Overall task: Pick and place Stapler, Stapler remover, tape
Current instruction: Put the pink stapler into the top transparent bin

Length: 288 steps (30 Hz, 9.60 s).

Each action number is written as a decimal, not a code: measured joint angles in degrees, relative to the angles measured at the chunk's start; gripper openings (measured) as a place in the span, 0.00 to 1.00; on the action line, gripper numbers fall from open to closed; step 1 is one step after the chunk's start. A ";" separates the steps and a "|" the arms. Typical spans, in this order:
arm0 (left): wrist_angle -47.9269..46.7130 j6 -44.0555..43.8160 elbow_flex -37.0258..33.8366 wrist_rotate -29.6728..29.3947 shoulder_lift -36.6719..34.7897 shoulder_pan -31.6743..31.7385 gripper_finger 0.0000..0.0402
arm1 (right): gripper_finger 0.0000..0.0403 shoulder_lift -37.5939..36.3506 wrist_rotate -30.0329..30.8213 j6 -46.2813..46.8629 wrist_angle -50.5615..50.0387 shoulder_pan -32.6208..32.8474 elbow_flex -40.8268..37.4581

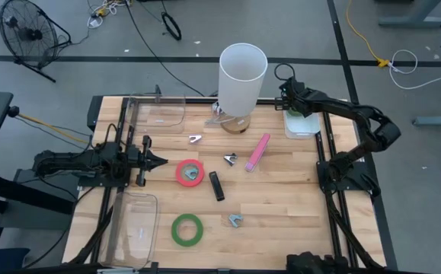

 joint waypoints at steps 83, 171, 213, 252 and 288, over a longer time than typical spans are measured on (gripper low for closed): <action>-0.02 0.00 0.00 0.00 0.00 0.00 0.01 | 0.58 -25.61 -28.37 -53.84 -1.53 46.52 -0.01; -0.02 -0.01 0.02 0.01 0.01 0.00 0.01 | 0.61 12.97 -23.14 -89.06 -32.02 40.10 26.25; -0.02 0.00 0.02 0.00 -0.01 0.00 0.01 | 0.39 18.50 -17.07 -89.80 -24.29 39.74 16.87; -0.02 0.00 0.02 0.00 0.01 0.00 0.01 | 0.32 4.56 -29.23 -62.25 -18.81 42.23 37.49; 23.50 -9.63 0.00 -4.69 -0.01 0.00 0.01 | 0.32 4.42 -37.34 -37.46 6.11 42.40 45.70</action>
